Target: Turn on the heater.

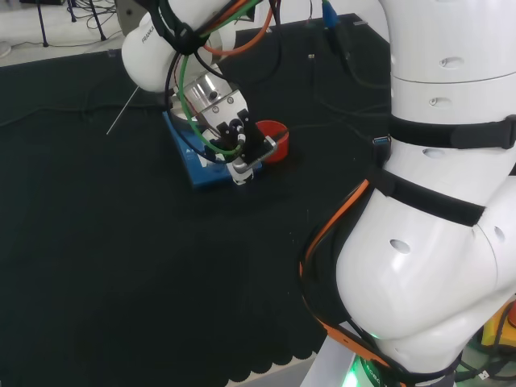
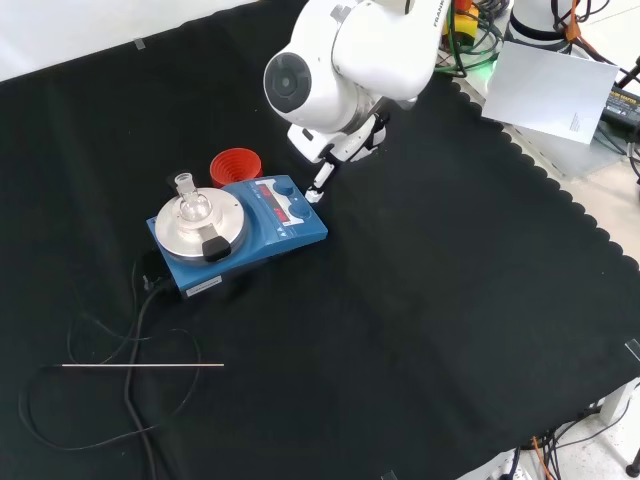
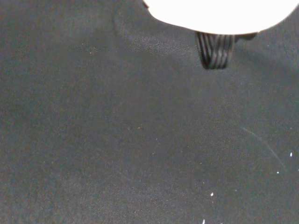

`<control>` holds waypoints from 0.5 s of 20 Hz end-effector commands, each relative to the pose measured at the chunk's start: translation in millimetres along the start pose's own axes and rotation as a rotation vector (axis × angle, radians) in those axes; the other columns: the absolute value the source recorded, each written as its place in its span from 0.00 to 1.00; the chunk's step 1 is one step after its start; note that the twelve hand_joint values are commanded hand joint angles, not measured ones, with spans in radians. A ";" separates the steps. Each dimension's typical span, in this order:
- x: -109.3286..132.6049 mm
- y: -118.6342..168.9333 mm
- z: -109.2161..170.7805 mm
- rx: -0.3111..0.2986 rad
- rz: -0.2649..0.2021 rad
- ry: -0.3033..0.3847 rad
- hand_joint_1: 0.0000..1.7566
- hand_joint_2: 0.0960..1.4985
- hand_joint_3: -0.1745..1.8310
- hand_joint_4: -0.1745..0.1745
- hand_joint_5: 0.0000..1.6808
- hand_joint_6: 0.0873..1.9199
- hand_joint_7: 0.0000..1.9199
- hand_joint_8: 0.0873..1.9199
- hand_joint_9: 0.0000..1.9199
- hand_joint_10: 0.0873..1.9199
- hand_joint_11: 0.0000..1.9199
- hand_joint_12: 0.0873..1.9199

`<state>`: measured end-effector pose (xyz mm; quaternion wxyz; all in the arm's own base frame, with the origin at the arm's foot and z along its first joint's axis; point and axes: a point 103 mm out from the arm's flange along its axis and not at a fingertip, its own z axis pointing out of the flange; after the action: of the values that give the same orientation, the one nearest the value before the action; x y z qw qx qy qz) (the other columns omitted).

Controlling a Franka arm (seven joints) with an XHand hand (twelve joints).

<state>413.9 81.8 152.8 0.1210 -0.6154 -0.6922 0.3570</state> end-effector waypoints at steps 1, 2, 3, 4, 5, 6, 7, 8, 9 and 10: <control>4.2 2.6 -0.4 0.010 0.004 -0.008 0.88 0.28 0.77 0.47 0.15 0.00 0.85 1.00 0.93 0.92 0.86 0.82; 4.9 3.0 -0.7 0.011 0.006 -0.007 0.88 0.28 0.77 0.47 0.15 0.00 0.85 1.00 0.93 0.92 0.86 0.82; 5.4 3.4 -0.8 0.012 0.007 -0.008 0.88 0.28 0.77 0.47 0.15 0.00 0.85 1.00 0.93 0.92 0.86 0.82; 5.7 3.8 -1.0 0.014 0.006 -0.009 0.88 0.28 0.77 0.47 0.15 0.00 0.85 1.00 0.93 0.92 0.86 0.82; 6.0 4.2 -1.1 0.015 0.006 -0.010 0.88 0.28 0.77 0.47 0.15 0.00 0.85 1.00 0.93 0.92 0.86 0.82; 6.3 4.6 -1.3 0.018 0.005 -0.011 0.88 0.28 0.77 0.47 0.15 0.00 0.85 1.00 0.93 0.92 0.86 0.82; 6.6 5.0 -1.3 0.019 0.007 -0.013 0.88 0.28 0.77 0.47 0.15 0.00 0.85 1.00 0.93 0.92 0.86 0.82; 6.9 5.4 -1.4 0.020 0.007 -0.014 0.88 0.28 0.77 0.47 0.15 0.00 0.85 1.00 0.93 0.92 0.86 0.82; 7.1 5.8 -1.5 0.020 0.009 -0.012 0.88 0.28 0.77 0.47 0.15 0.00 0.85 1.00 0.93 0.92 0.86 0.82; 7.4 6.2 -1.6 0.022 0.010 -0.012 0.88 0.28 0.77 0.47 0.15 0.00 0.85 1.00 0.93 0.92 0.86 0.82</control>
<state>417.8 88.6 148.6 0.1214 -0.6144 -0.6878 0.3670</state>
